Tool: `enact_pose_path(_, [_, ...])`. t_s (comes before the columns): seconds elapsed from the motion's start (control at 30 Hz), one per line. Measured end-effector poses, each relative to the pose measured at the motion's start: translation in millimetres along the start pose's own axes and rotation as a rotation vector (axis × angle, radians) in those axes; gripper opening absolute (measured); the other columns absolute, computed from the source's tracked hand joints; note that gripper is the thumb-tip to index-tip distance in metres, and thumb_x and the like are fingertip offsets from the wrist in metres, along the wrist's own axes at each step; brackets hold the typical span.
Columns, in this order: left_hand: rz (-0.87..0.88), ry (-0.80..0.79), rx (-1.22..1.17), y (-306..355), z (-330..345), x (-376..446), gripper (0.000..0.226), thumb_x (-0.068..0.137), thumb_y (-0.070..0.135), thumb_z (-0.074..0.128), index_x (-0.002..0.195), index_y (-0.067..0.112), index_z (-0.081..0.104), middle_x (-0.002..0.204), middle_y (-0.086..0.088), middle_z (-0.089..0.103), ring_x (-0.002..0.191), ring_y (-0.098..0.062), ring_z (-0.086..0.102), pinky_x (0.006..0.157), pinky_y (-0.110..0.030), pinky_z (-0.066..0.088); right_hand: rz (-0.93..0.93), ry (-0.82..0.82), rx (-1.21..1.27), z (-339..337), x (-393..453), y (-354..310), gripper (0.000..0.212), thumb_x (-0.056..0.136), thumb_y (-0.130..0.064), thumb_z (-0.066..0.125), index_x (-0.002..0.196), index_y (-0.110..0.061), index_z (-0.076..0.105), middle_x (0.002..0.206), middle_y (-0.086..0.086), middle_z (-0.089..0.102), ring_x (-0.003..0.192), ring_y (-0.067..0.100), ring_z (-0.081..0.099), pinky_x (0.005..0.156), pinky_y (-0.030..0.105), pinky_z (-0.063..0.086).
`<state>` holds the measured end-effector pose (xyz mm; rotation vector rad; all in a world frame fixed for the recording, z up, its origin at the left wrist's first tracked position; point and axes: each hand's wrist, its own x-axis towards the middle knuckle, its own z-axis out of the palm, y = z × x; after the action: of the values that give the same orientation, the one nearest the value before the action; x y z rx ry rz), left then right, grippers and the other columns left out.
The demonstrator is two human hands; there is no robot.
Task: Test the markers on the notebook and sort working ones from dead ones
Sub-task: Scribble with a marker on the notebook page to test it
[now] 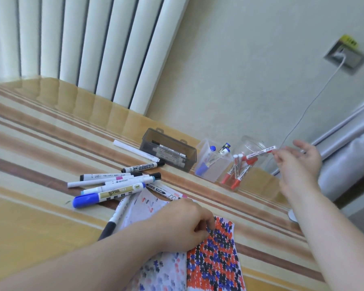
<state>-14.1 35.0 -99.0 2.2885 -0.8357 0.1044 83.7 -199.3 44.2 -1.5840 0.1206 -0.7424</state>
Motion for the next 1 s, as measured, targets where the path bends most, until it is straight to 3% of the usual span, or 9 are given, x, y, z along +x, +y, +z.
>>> enact_pose_path(0.1, [0.013,0.01,0.0,0,0,0,0.018,0.093,0.036,0.063,0.11,0.032,0.07,0.094,0.01,0.07,0.088,-0.008,0.06,0.084,-0.031,0.053,-0.108,-0.283,-0.278,22,-51,20,0.042,0.084,0.007,0.068,0.102,-0.03,0.061,0.09,0.0,0.063,0.063,0.007,0.062,0.067,0.035,0.053])
enact_pose_path(0.23, [0.057,0.013,0.016,0,2,0,0.017,0.091,0.04,0.066,0.106,0.034,0.071,0.092,0.014,0.07,0.089,-0.005,0.059,0.093,-0.032,0.049,-0.276,-0.593,-0.584,52,-93,53,0.034,0.083,-0.005,0.068,0.095,-0.037,0.071,0.09,-0.012,0.064,0.07,0.01,0.058,0.074,0.032,0.055])
enact_pose_path(0.37, [0.064,0.024,0.005,-6,5,1,0.02,0.091,0.044,0.065,0.108,0.035,0.07,0.095,0.016,0.069,0.092,-0.001,0.056,0.093,-0.028,0.049,-0.422,-0.247,-0.48,41,-54,33,0.037,0.081,-0.005,0.067,0.104,-0.034,0.064,0.099,-0.004,0.056,0.073,0.014,0.053,0.071,0.027,0.055])
enact_pose_path(0.47, [0.085,0.04,0.017,-6,6,2,0.022,0.091,0.046,0.064,0.109,0.035,0.07,0.096,0.016,0.067,0.093,-0.002,0.051,0.089,-0.023,0.045,-0.475,0.019,-0.592,10,-5,16,0.049,0.081,-0.02,0.074,0.125,-0.029,0.054,0.106,0.002,0.046,0.089,0.015,0.047,0.086,0.03,0.044])
enact_pose_path(0.57, [0.09,0.04,0.025,-5,6,2,0.023,0.092,0.047,0.064,0.11,0.034,0.069,0.097,0.015,0.067,0.094,-0.002,0.051,0.088,-0.021,0.041,-0.188,-0.088,-0.693,1,29,21,0.054,0.087,-0.045,0.074,0.133,-0.032,0.049,0.099,0.0,0.053,0.092,0.022,0.055,0.083,0.031,0.041])
enact_pose_path(0.7, [0.076,0.021,0.019,-6,5,2,0.024,0.091,0.049,0.064,0.111,0.036,0.068,0.097,0.015,0.066,0.095,-0.002,0.049,0.092,-0.024,0.043,-0.151,-0.08,-0.614,12,61,30,0.025,0.092,-0.039,0.068,0.114,-0.027,0.066,0.096,-0.004,0.069,0.098,0.024,0.068,0.078,0.029,0.044])
enact_pose_path(0.83, [0.086,0.02,0.019,-6,5,3,0.023,0.091,0.048,0.064,0.11,0.036,0.069,0.096,0.016,0.066,0.095,-0.002,0.051,0.093,-0.021,0.04,-0.063,-0.041,-0.514,29,59,41,0.072,0.082,-0.052,0.078,0.143,-0.034,0.044,0.121,-0.004,0.054,0.108,0.019,0.058,0.089,0.029,0.041])
enact_pose_path(0.93, [0.095,0.033,0.016,-6,5,3,0.023,0.091,0.049,0.064,0.11,0.037,0.069,0.095,0.017,0.067,0.095,-0.002,0.051,0.095,-0.02,0.038,0.064,-0.201,-0.493,34,54,65,0.12,0.059,-0.063,0.09,0.153,-0.05,0.017,0.149,-0.001,0.037,0.126,0.022,0.054,0.107,0.038,0.044])
enact_pose_path(1.0, [0.1,0.036,0.014,-7,6,4,0.023,0.09,0.049,0.064,0.109,0.037,0.069,0.095,0.017,0.067,0.095,-0.002,0.052,0.096,-0.017,0.035,0.072,-0.218,-0.449,37,58,76,0.128,0.053,-0.059,0.093,0.154,-0.052,0.015,0.155,-0.002,0.038,0.136,0.022,0.05,0.113,0.046,0.044])
